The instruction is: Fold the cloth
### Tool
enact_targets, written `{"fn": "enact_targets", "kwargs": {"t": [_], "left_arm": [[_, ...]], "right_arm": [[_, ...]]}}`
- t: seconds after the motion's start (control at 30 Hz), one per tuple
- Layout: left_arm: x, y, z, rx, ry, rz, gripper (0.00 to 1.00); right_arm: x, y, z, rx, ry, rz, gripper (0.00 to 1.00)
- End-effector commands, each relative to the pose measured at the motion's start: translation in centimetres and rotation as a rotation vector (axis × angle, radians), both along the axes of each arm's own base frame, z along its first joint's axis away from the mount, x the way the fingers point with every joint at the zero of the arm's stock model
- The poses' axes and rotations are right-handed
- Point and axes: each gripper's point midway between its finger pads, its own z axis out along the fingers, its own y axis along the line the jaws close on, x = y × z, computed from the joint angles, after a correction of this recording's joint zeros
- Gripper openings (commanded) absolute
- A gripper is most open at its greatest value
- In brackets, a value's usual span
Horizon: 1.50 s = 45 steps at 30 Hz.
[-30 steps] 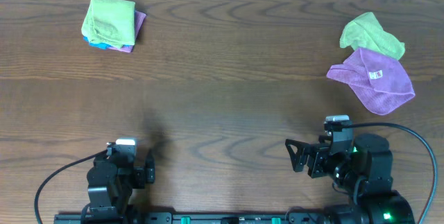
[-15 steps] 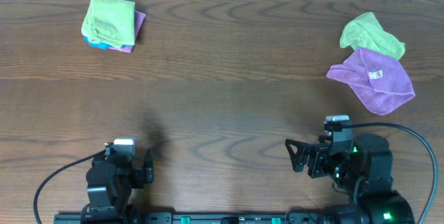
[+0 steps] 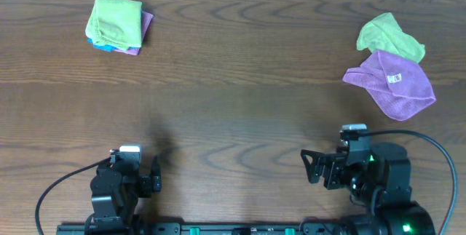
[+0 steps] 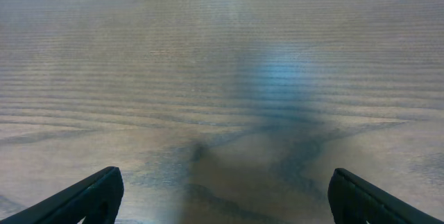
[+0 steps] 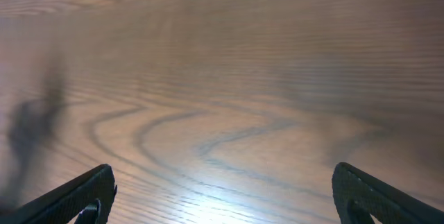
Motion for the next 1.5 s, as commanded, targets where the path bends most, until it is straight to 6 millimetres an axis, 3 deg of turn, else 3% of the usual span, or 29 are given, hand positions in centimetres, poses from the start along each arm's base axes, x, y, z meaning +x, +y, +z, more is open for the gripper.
{"fn": "enact_targets", "kwargs": {"t": [0.0,0.2,0.4,0.8,1.47], "left_arm": [[-0.2,0.4,-1.0,0.023,0.023,0.008,0.95],[-0.2,0.4,-1.0,0.023,0.023,0.008,0.95],[-0.2,0.4,-1.0,0.023,0.023,0.008,0.95],[-0.2,0.4,-1.0,0.023,0.023,0.008,0.95],[-0.2,0.4,-1.0,0.023,0.023,0.008,0.95]], "right_arm": [[0.2,-2.5,-0.3,-0.107,-0.047,-0.097,0.99],[-0.3,-5.4,-1.9,-0.273,-0.154,-0.153,0.99],[-0.5,-6.6,-3.8,-0.362,-0.210,-0.137,0.99],[-0.9,-8.2,-7.4,-0.373,-0.166,-0.223,0.99],[-0.9,-8.2,-7.4,-0.375,-0.166,-0.224,0.99]]}}
